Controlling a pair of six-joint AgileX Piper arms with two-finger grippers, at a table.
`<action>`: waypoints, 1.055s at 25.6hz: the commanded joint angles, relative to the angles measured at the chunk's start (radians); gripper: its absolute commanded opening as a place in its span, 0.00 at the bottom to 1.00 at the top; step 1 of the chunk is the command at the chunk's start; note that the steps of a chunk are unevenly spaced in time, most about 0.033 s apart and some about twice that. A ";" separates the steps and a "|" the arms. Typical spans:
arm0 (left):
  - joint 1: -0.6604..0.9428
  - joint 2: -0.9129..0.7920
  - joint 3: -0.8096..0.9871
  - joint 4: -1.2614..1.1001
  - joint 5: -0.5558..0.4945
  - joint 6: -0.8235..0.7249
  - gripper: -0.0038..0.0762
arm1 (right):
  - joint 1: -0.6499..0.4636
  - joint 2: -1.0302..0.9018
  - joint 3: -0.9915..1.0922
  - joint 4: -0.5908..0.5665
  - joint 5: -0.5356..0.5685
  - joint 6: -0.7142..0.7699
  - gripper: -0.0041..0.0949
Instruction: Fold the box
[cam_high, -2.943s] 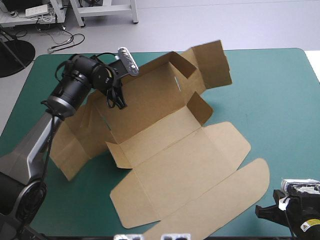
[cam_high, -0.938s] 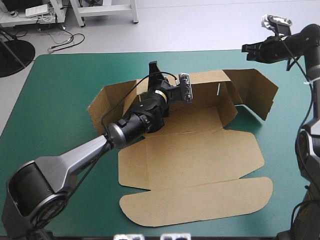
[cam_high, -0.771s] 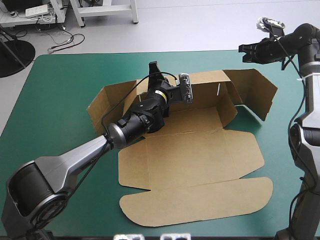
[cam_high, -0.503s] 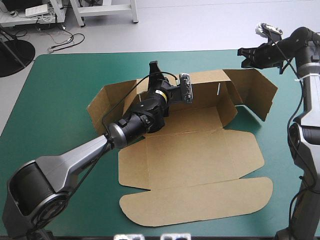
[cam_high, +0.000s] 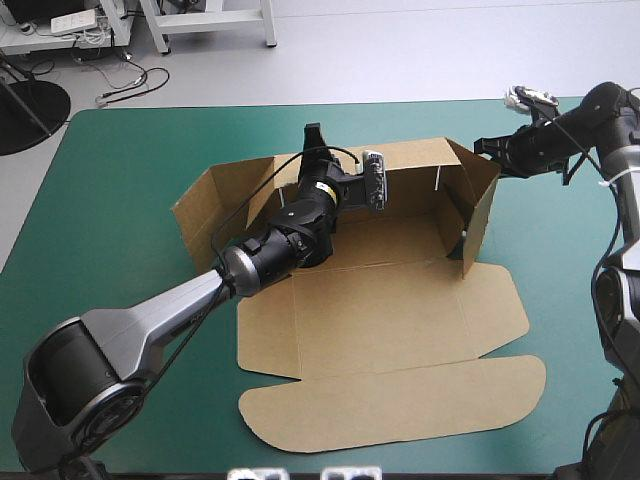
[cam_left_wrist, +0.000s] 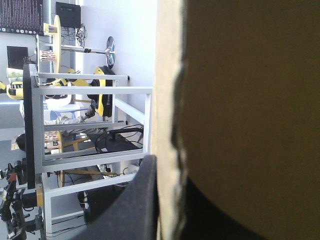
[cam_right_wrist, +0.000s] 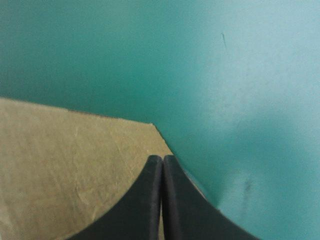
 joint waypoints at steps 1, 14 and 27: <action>-0.008 -0.039 -0.024 0.016 -0.022 -0.015 0.04 | 0.001 -0.104 0.048 0.074 0.012 -0.070 0.02; -0.008 -0.012 -0.024 0.018 -0.003 -0.006 0.04 | 0.001 -0.366 0.718 0.552 -0.508 -0.786 0.02; -0.008 -0.012 -0.024 0.018 -0.003 -0.006 0.04 | 0.001 -0.456 0.753 0.395 -0.465 -0.983 0.41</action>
